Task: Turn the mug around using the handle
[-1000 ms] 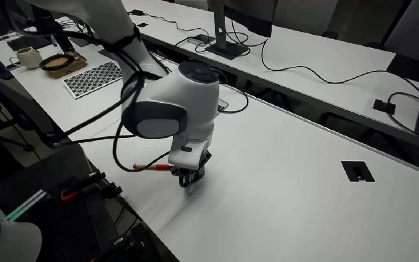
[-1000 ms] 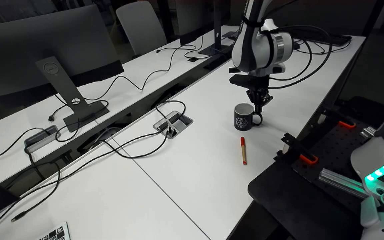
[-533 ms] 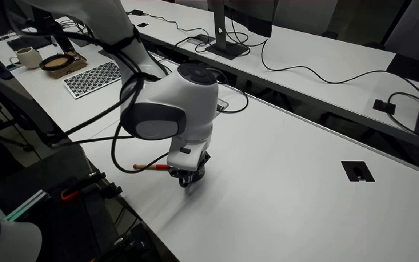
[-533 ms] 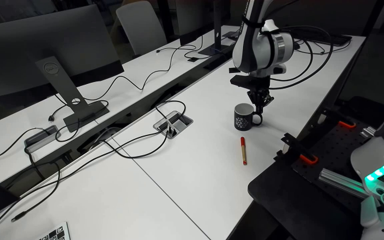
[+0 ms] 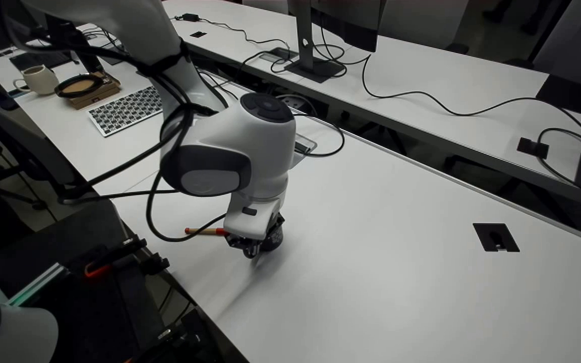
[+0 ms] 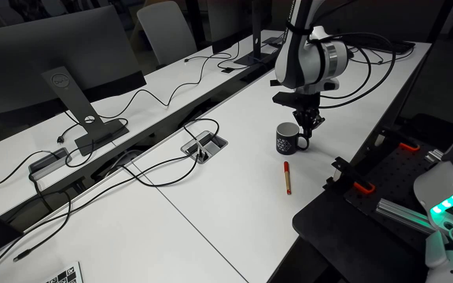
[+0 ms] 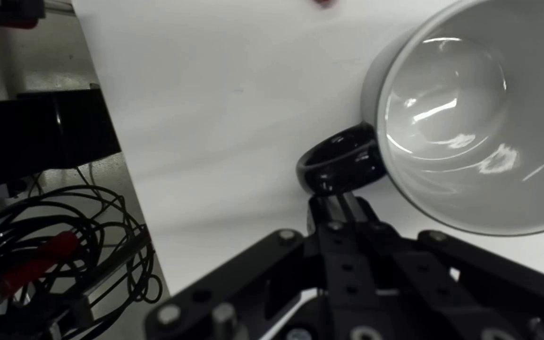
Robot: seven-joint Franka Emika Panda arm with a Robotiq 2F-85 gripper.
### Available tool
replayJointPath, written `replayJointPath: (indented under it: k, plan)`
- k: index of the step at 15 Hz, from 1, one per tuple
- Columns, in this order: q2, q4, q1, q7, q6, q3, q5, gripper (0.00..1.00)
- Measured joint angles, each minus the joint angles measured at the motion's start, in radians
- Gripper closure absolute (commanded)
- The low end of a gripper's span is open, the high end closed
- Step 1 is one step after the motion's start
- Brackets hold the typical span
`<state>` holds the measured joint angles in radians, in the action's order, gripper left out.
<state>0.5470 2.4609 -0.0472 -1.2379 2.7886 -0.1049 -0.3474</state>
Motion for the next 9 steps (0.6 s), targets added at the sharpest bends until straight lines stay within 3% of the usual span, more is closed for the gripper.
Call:
replayJointPath:
  k: [9]
  plan:
    - [-0.001,0.008,0.000,0.000,0.000,0.024,-0.016,1.00]
